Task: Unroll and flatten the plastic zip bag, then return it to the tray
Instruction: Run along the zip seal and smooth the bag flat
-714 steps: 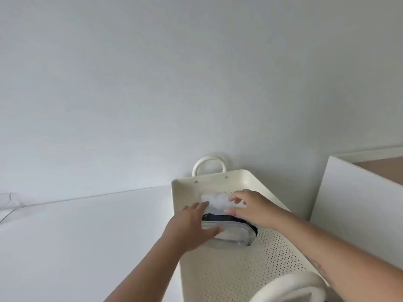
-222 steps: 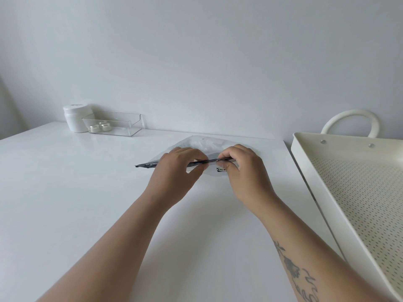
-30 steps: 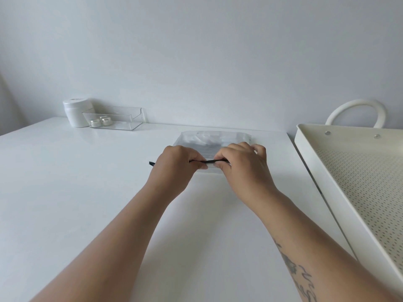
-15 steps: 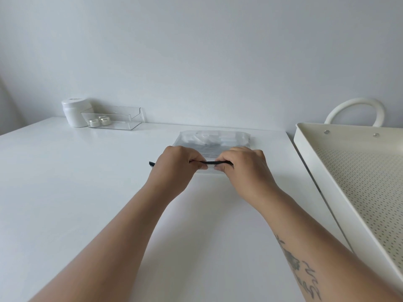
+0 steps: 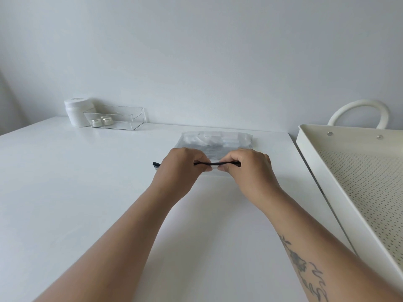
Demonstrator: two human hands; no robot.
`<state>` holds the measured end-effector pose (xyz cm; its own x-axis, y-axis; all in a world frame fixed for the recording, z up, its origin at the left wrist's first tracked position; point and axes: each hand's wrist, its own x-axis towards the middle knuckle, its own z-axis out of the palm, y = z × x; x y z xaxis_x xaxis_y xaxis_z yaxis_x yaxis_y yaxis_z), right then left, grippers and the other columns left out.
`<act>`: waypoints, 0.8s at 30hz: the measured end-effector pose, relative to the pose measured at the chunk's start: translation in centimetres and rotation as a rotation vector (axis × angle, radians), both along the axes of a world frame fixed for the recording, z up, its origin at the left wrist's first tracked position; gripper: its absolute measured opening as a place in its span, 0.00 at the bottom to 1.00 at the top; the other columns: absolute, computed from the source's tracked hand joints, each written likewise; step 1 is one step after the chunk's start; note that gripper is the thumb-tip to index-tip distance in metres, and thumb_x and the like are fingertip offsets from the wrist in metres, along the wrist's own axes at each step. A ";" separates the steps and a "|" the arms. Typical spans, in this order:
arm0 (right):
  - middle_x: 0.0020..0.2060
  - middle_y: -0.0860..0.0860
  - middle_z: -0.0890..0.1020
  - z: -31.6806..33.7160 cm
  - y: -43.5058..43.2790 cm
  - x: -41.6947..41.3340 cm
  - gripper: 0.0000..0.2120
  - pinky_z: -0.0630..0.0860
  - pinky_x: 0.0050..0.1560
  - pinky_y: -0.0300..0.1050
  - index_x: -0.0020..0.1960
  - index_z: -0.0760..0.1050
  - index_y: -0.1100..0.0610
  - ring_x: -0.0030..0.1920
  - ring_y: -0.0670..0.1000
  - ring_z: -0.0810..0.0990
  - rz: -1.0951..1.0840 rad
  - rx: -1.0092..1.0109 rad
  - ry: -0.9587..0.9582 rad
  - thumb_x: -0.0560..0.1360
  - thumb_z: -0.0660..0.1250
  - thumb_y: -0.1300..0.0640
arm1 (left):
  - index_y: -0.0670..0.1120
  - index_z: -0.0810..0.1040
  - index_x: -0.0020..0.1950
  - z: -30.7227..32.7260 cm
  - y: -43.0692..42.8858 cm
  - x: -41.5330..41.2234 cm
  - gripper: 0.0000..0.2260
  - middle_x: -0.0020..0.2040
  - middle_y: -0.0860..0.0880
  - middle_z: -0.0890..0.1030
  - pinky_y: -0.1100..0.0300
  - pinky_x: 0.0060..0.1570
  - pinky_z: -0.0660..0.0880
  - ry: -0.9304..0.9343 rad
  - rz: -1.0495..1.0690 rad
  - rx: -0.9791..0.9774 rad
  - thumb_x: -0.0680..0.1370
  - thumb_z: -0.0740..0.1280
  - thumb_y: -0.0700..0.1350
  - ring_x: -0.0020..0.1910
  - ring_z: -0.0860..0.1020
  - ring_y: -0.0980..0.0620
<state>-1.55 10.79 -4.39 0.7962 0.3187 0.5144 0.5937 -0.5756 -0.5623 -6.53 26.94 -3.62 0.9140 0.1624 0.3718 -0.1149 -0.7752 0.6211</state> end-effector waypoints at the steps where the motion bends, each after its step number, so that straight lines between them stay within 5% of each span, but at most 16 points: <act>1: 0.29 0.40 0.77 0.0 0.0 0.0 0.03 0.67 0.50 0.46 0.39 0.82 0.49 0.40 0.40 0.72 -0.001 0.004 0.007 0.71 0.72 0.54 | 0.52 0.84 0.41 0.0 0.0 0.0 0.04 0.34 0.51 0.81 0.58 0.31 0.67 -0.002 0.001 0.002 0.74 0.71 0.45 0.28 0.71 0.54; 5: 0.30 0.41 0.79 0.1 0.0 0.1 0.03 0.70 0.52 0.48 0.38 0.82 0.47 0.41 0.48 0.75 -0.003 0.007 0.036 0.71 0.73 0.54 | 0.52 0.84 0.41 0.0 0.0 0.0 0.04 0.34 0.51 0.82 0.57 0.32 0.69 -0.012 0.003 0.007 0.74 0.71 0.44 0.31 0.74 0.51; 10: 0.29 0.40 0.77 0.1 0.0 0.1 0.04 0.62 0.50 0.43 0.37 0.81 0.47 0.39 0.42 0.72 0.000 -0.022 0.002 0.72 0.72 0.53 | 0.50 0.82 0.40 -0.1 -0.1 0.0 0.04 0.32 0.54 0.78 0.61 0.29 0.65 -0.016 -0.002 0.016 0.75 0.70 0.44 0.27 0.70 0.57; 16: 0.34 0.40 0.76 0.1 0.2 -0.1 0.05 0.61 0.51 0.43 0.40 0.78 0.48 0.43 0.45 0.71 0.005 -0.090 -0.042 0.75 0.69 0.54 | 0.48 0.80 0.43 -0.2 -0.6 0.0 0.04 0.39 0.53 0.82 0.52 0.40 0.75 -0.029 -0.024 0.083 0.77 0.68 0.43 0.41 0.78 0.52; 24: 0.32 0.39 0.76 0.0 0.2 -0.1 0.05 0.61 0.51 0.43 0.38 0.80 0.47 0.44 0.46 0.73 -0.015 -0.040 -0.044 0.73 0.71 0.55 | 0.52 0.84 0.40 -0.1 -0.2 0.0 0.04 0.29 0.56 0.77 0.67 0.27 0.63 -0.038 0.022 -0.004 0.73 0.72 0.43 0.27 0.71 0.60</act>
<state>-1.60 11.02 -4.38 0.7779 0.3279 0.5361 0.6086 -0.6056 -0.5127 -6.49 26.78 -3.76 0.8954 0.1842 0.4054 -0.1210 -0.7755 0.6197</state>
